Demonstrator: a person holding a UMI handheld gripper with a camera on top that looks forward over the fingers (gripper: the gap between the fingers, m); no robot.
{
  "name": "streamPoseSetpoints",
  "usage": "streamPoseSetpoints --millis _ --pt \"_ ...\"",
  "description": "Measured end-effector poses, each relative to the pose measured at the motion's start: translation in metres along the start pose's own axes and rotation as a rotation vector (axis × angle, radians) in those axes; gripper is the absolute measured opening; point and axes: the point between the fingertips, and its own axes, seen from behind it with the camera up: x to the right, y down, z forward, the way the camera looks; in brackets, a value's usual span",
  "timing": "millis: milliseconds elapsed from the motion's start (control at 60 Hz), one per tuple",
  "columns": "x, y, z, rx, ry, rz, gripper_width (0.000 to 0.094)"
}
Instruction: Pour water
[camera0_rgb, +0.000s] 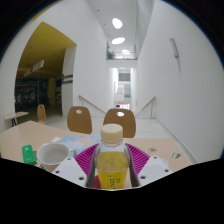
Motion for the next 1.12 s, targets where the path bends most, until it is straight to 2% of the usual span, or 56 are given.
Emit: streamPoseSetpoints --millis 33,100,150,267,600,733,1117 --pt "0.002 -0.001 -0.008 -0.016 -0.010 -0.004 0.0590" --pt "-0.006 0.001 -0.016 -0.033 -0.041 0.012 0.0882" --pt "-0.010 0.000 -0.027 -0.030 -0.065 0.034 0.0849" --pt "-0.010 0.009 -0.064 -0.070 -0.084 0.039 0.0858" --pt "-0.018 0.041 -0.203 -0.115 -0.116 0.044 0.0856" --pt "-0.022 0.066 -0.245 -0.173 -0.130 0.107 0.0856" --pt "-0.003 0.079 -0.256 -0.170 -0.100 0.152 0.0854"
